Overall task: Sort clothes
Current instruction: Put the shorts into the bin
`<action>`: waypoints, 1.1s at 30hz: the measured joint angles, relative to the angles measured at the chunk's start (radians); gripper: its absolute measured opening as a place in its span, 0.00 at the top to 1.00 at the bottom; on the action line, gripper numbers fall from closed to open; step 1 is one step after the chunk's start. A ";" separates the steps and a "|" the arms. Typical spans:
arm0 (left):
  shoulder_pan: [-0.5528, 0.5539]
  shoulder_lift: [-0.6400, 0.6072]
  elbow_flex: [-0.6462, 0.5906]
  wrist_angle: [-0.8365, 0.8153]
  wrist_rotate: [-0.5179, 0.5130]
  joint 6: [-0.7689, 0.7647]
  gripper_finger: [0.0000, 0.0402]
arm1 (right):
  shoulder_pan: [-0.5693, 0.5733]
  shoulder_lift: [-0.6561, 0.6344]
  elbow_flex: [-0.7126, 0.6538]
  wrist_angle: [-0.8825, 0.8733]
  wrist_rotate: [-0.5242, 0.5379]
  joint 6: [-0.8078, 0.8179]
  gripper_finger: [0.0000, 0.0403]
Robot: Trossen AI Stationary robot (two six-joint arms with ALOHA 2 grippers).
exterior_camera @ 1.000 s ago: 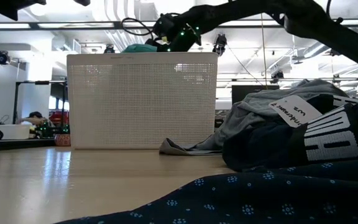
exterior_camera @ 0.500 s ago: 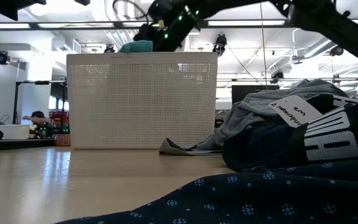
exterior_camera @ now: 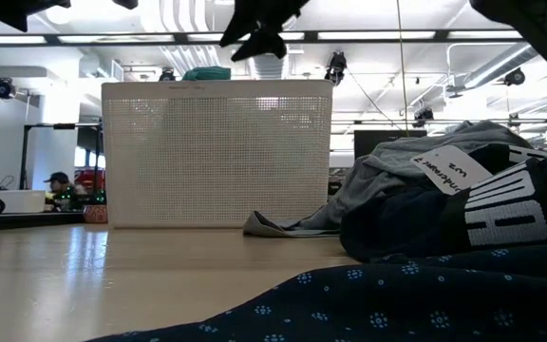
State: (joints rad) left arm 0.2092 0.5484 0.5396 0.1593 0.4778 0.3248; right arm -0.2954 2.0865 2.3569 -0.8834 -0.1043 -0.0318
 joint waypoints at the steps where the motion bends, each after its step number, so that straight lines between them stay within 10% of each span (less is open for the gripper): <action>1: 0.000 0.000 0.000 0.001 0.000 0.000 1.00 | 0.013 0.000 0.000 -0.006 0.000 -0.015 0.51; 9: 0.000 0.000 0.000 0.000 0.000 -0.003 1.00 | 0.130 0.022 0.000 -0.018 -0.004 -0.117 0.97; 33: 0.000 0.000 0.000 0.004 0.000 0.001 1.00 | -0.097 0.224 -0.003 -0.108 0.059 0.130 1.00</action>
State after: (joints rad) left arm 0.2089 0.5480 0.5397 0.1635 0.4778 0.3260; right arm -0.3928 2.3106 2.3535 -0.9910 -0.0454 0.0980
